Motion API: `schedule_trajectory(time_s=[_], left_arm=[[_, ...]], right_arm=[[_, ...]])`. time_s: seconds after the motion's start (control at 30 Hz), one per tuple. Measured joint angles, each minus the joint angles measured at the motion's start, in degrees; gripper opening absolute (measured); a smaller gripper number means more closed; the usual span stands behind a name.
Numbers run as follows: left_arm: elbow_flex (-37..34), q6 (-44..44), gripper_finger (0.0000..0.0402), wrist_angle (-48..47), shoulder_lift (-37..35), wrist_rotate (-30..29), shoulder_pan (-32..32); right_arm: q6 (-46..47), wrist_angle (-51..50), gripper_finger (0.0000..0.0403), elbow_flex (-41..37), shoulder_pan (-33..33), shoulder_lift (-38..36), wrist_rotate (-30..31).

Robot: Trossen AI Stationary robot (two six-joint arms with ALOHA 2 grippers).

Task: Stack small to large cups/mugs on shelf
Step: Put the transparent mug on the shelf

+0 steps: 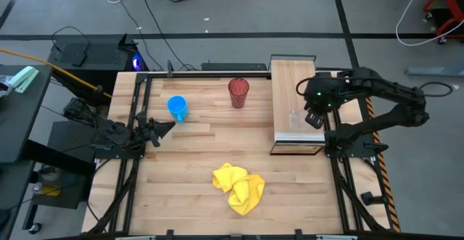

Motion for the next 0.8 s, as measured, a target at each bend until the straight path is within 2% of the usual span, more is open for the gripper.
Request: schedule_trajectory(time_s=[0.2,0.43,0.8], left_arm=[[0.0,-0.1,0.0024,0.0,0.0,0.0,0.0],[0.0,-0.1,0.0015,0.0,0.0,0.0,0.0],[0.0,-0.1,0.0024,-0.4,0.0,0.0,0.0]], right_arm=[[-0.6,0.0,0.0000,0.0,0.0,1.5,1.7],[-0.7,0.0,0.0000,0.0,0.0,2.5,4.2],[-1.7,0.0,0.0000,0.0,-3.4,3.3,3.4]])
